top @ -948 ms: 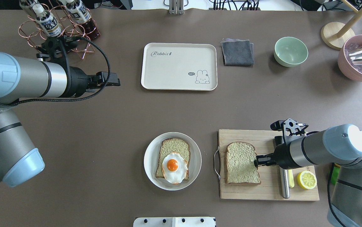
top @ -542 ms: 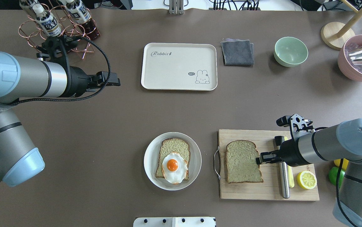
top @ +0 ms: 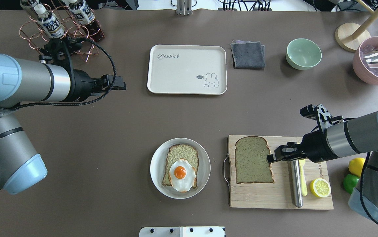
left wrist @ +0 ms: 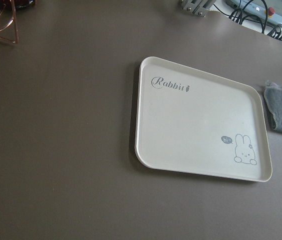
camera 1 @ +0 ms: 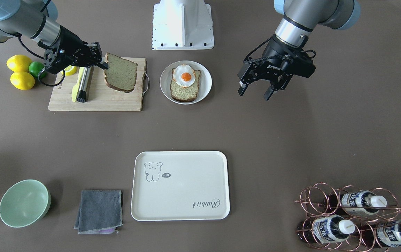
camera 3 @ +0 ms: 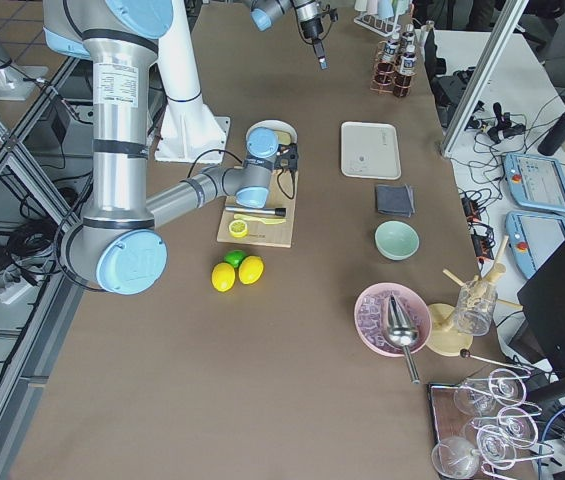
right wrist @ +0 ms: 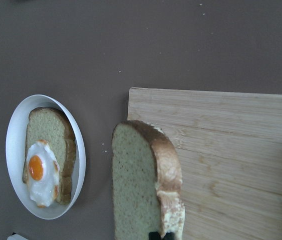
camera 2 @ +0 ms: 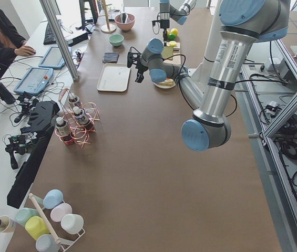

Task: Make sandwich and place on tray
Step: 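Carry the bread slice over the egg and lower it onto the plate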

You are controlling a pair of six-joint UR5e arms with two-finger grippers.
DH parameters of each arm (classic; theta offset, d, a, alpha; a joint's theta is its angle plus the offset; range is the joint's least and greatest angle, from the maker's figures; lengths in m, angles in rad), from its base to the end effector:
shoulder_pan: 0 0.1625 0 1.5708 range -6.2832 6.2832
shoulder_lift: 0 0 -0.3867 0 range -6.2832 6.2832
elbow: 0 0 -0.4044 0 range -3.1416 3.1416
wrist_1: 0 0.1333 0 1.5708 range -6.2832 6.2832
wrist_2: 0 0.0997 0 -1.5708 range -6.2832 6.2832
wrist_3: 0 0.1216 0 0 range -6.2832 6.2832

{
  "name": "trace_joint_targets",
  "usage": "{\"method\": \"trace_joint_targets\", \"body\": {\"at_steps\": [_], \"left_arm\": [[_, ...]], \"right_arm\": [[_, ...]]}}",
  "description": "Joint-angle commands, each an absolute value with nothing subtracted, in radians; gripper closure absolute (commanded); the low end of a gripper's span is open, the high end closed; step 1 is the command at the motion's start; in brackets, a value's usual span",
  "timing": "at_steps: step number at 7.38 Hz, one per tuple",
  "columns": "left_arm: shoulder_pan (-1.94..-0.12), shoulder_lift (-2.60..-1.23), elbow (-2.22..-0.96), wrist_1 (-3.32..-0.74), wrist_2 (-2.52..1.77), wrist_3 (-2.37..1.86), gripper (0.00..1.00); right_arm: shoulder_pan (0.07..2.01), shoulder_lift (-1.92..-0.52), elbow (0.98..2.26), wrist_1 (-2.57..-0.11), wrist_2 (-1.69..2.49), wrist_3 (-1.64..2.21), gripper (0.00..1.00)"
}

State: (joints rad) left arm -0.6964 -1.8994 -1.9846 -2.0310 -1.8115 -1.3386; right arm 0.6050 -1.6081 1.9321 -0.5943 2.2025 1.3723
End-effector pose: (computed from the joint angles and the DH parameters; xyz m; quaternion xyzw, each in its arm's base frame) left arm 0.3695 -0.4449 0.2046 0.1630 0.5465 -0.1222 0.8123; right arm -0.3682 -0.3293 0.3503 -0.0025 -0.6263 -0.0315 0.7789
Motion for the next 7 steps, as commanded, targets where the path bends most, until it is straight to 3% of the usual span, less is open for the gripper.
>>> {"method": "trace_joint_targets", "body": {"at_steps": [1,7], "left_arm": [[-0.696,-1.893,-1.977,-2.034,-1.815,-1.31,0.05],[-0.704,-1.882,-1.977,-2.037,-1.816,-1.305,0.05]], "right_arm": [[0.607,-1.504,1.916,-0.568,2.203,1.504,1.0],[0.382,-1.366,1.795,-0.351,1.92,1.699,1.0]]}}
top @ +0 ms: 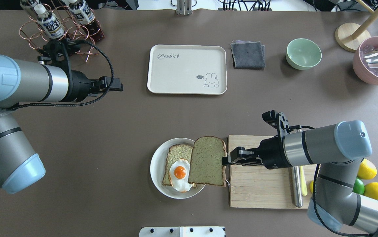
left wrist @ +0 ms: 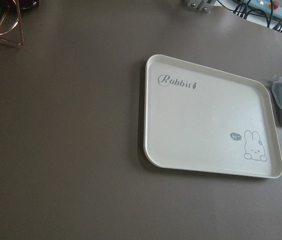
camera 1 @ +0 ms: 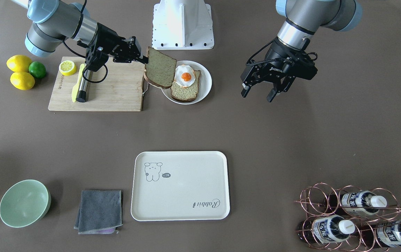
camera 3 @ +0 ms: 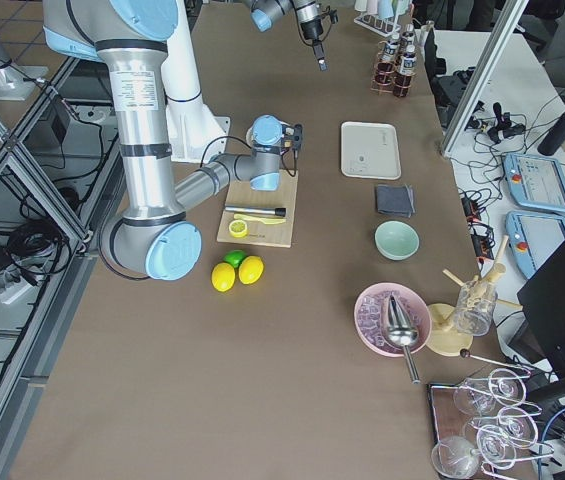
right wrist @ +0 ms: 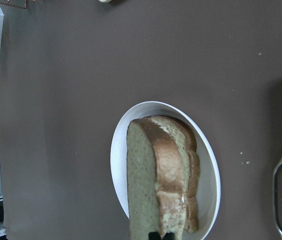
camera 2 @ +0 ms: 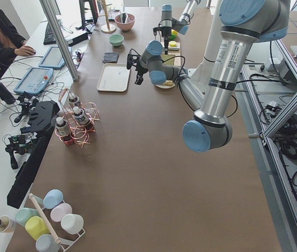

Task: Make sandwich and place on tray
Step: 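Carry the bread slice over the egg and lower it onto the plate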

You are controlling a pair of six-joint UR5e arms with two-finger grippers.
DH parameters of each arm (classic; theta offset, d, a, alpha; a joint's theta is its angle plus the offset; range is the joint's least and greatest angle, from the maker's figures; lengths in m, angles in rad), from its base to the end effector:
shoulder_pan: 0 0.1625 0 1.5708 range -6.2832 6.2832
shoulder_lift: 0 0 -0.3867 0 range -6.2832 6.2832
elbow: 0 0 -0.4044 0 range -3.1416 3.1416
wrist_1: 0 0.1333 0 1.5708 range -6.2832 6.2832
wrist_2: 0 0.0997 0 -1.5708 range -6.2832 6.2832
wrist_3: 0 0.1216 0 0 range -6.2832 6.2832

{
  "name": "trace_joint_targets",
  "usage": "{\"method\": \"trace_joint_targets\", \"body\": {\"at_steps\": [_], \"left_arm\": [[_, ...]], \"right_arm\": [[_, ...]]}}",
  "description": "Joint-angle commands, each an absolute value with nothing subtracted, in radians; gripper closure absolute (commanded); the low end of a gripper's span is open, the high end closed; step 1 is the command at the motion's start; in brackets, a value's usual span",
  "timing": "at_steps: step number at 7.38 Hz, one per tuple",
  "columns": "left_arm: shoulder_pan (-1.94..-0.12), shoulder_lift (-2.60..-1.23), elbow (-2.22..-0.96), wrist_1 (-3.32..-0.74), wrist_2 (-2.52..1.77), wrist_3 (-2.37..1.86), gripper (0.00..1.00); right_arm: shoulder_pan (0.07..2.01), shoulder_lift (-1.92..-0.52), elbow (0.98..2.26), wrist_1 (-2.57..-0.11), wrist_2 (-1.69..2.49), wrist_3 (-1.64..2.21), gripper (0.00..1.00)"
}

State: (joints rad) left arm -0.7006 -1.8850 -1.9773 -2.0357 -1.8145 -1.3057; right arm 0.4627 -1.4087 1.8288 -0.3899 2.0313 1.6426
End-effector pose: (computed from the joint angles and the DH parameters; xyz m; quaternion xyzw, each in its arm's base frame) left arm 0.3689 -0.4470 0.2153 0.1682 0.5380 -0.1115 0.8185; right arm -0.4456 -0.3109 0.2763 -0.0202 -0.7163 0.0211 0.6972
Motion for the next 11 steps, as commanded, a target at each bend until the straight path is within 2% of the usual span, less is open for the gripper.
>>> {"method": "trace_joint_targets", "body": {"at_steps": [1,5,11], "left_arm": [[-0.704,-1.878,-1.974,-2.037,-1.815,-1.305,0.05],[-0.704,-1.868,-1.974,-2.039,-1.816,-1.305,0.05],[-0.706,-1.875,-1.959,-2.04,-1.816,-1.298,0.05]], "right_arm": [[0.35,-1.344,1.789,-0.339,1.863,1.709,1.0],[0.281,-1.327,1.746,-0.336,1.767,1.718,1.0],[0.285,-1.258,1.655,-0.336,1.724,1.717,1.0]]}}
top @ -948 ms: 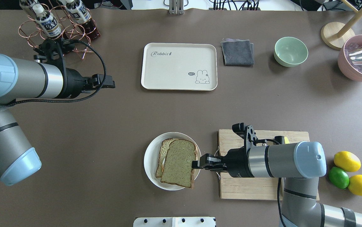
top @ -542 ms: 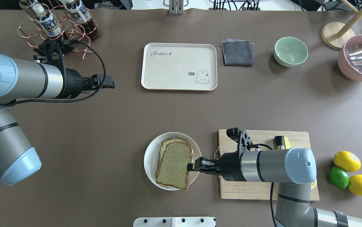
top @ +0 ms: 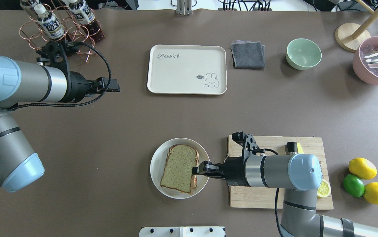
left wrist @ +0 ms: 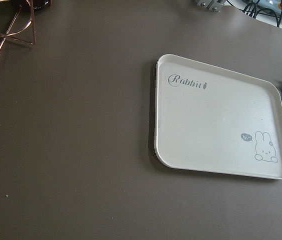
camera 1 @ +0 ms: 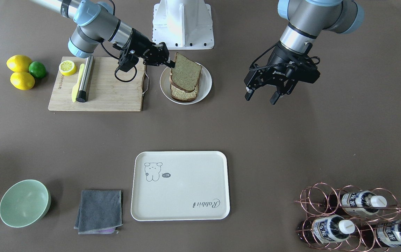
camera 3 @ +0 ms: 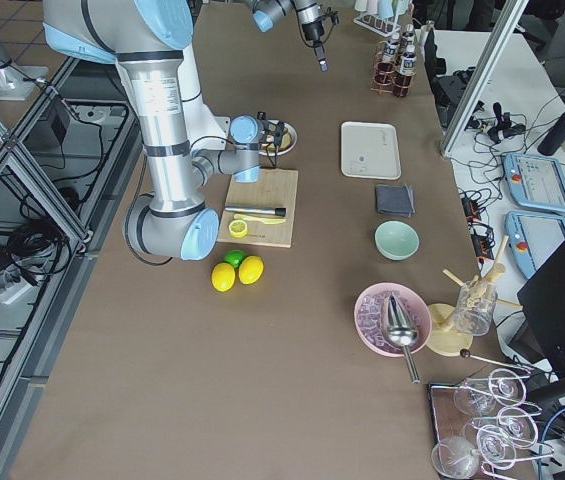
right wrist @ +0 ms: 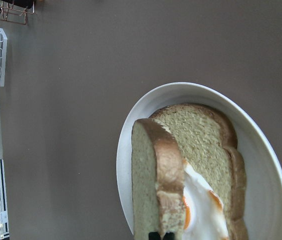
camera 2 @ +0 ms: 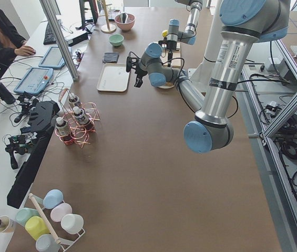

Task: Make sandwich and place on tray
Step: 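Carry the bread slice over the egg and lower it onto the plate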

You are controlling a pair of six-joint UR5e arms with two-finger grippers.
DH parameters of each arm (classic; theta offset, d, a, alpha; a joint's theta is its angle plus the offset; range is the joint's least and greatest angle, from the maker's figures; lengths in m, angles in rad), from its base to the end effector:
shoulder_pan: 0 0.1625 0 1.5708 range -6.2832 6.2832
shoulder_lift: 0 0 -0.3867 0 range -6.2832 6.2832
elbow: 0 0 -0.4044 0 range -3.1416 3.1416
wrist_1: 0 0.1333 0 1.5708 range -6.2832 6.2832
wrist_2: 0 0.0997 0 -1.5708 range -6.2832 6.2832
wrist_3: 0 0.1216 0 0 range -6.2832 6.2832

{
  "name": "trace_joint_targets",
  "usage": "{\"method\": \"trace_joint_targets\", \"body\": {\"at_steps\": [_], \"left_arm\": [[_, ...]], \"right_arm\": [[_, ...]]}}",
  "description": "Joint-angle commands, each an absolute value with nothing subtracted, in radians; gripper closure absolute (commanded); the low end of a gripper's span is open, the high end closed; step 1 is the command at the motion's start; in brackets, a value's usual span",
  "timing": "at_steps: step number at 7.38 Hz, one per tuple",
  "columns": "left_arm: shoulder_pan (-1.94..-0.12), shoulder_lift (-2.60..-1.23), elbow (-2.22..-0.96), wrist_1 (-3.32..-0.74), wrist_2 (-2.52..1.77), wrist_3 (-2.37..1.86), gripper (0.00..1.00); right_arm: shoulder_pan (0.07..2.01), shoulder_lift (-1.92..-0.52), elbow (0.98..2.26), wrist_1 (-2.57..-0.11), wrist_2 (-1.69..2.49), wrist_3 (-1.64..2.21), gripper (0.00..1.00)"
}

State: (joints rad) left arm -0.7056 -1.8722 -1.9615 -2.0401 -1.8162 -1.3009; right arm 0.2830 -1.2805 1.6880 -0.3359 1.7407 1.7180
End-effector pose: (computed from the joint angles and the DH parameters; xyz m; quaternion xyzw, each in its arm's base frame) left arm 0.3697 -0.4512 0.2292 0.1648 0.5289 -0.1138 0.8247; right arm -0.5393 -0.2742 0.2647 -0.0082 -0.7316 0.0842 0.6765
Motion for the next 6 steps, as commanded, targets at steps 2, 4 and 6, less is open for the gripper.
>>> {"method": "trace_joint_targets", "body": {"at_steps": [2,4,6], "left_arm": [[-0.706,-1.873,-1.957,-2.04,-1.816,-1.299,0.05],[-0.707,-1.873,-1.957,-2.04,-1.818,-1.299,0.05],[-0.707,-1.873,-1.957,-2.042,-1.818,-1.299,0.04]], "right_arm": [[0.285,-1.258,1.643,-0.336,1.72,1.712,1.0],[0.288,-1.261,1.641,-0.336,1.723,1.709,0.75],[0.293,-1.27,1.647,-0.334,1.724,1.715,0.01]]}}
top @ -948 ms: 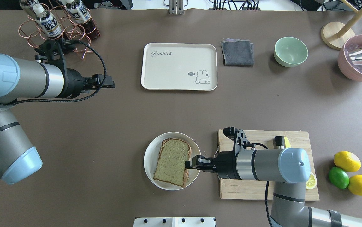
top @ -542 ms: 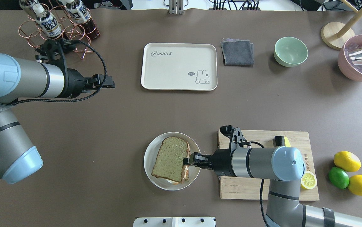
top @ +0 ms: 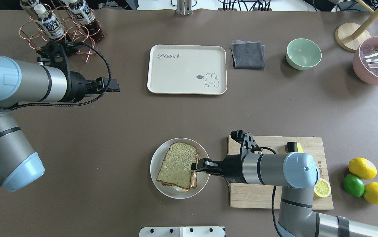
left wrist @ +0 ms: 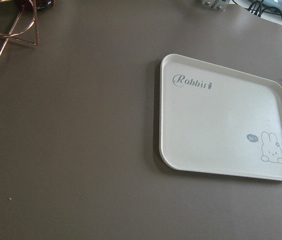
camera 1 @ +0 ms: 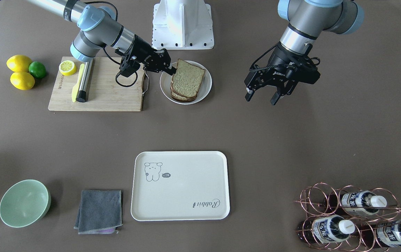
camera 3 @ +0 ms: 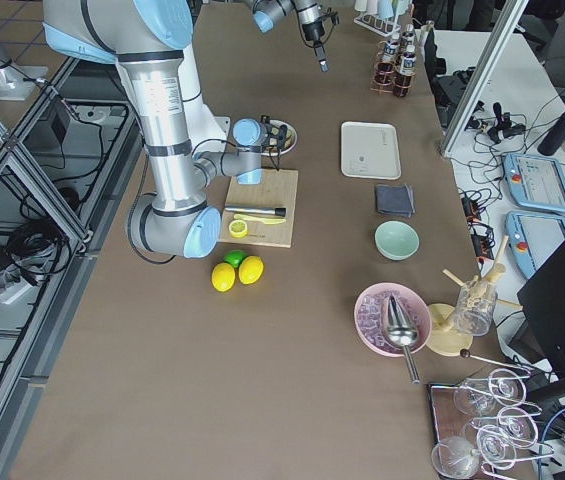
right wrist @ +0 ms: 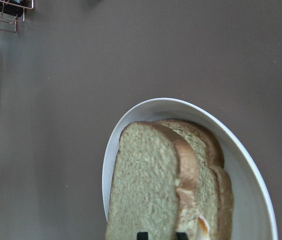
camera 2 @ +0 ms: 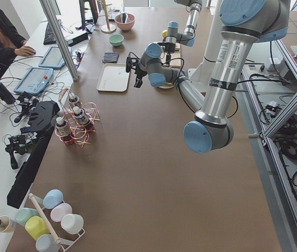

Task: Make sandwich and place on tray
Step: 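Open the right gripper and withdraw it while the left gripper moves toward the plate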

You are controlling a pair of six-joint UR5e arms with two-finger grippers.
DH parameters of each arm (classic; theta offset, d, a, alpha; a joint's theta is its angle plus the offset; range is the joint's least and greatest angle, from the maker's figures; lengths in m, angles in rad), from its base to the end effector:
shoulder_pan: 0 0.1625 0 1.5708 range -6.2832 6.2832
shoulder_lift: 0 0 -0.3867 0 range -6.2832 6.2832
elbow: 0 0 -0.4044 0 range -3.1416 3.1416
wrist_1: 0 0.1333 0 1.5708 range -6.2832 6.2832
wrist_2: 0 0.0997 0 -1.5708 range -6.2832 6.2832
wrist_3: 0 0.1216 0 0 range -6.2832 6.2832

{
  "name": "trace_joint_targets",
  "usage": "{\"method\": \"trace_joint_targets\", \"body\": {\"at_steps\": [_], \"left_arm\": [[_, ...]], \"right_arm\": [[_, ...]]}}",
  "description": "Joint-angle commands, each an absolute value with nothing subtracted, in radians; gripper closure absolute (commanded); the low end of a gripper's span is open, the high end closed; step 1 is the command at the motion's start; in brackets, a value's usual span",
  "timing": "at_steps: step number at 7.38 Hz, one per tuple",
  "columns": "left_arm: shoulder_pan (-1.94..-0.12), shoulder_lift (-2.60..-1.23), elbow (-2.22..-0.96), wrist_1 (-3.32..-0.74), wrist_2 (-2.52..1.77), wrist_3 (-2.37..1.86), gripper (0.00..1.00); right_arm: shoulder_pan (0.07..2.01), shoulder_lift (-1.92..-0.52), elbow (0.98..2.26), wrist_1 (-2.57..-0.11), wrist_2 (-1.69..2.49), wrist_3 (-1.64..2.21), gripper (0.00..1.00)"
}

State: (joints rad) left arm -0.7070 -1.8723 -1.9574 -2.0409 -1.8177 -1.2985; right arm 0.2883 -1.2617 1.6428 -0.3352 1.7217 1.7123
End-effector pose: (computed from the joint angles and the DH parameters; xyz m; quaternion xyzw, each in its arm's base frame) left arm 0.3701 -0.4524 0.2309 0.1645 0.5278 -0.1133 0.8256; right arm -0.5507 -0.2833 0.2753 0.0010 -0.7230 0.0936 0.6845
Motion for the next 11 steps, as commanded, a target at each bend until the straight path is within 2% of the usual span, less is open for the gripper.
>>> {"method": "trace_joint_targets", "body": {"at_steps": [1,3,6,8,11], "left_arm": [[-0.707,-1.876,-1.956,-2.043,-1.818,-1.299,0.03],[-0.703,-1.884,-1.959,-2.043,-1.818,-1.305,0.03],[-0.681,-1.882,-1.959,-2.104,-1.809,-1.383,0.03],[-0.612,-1.881,-1.963,-2.117,-1.76,-1.432,0.03],[-0.451,-1.873,-1.954,-2.158,-1.59,-1.456,0.03]], "right_arm": [[0.299,-1.269,1.663,-0.336,1.724,1.723,0.01],[0.366,-1.279,1.701,-0.35,1.761,1.72,0.01],[0.573,-1.313,1.726,-0.395,1.972,1.72,0.01],[0.716,-1.315,1.727,-0.516,2.116,1.659,0.01],[0.828,-1.316,1.747,-0.73,2.207,1.423,0.01]]}}
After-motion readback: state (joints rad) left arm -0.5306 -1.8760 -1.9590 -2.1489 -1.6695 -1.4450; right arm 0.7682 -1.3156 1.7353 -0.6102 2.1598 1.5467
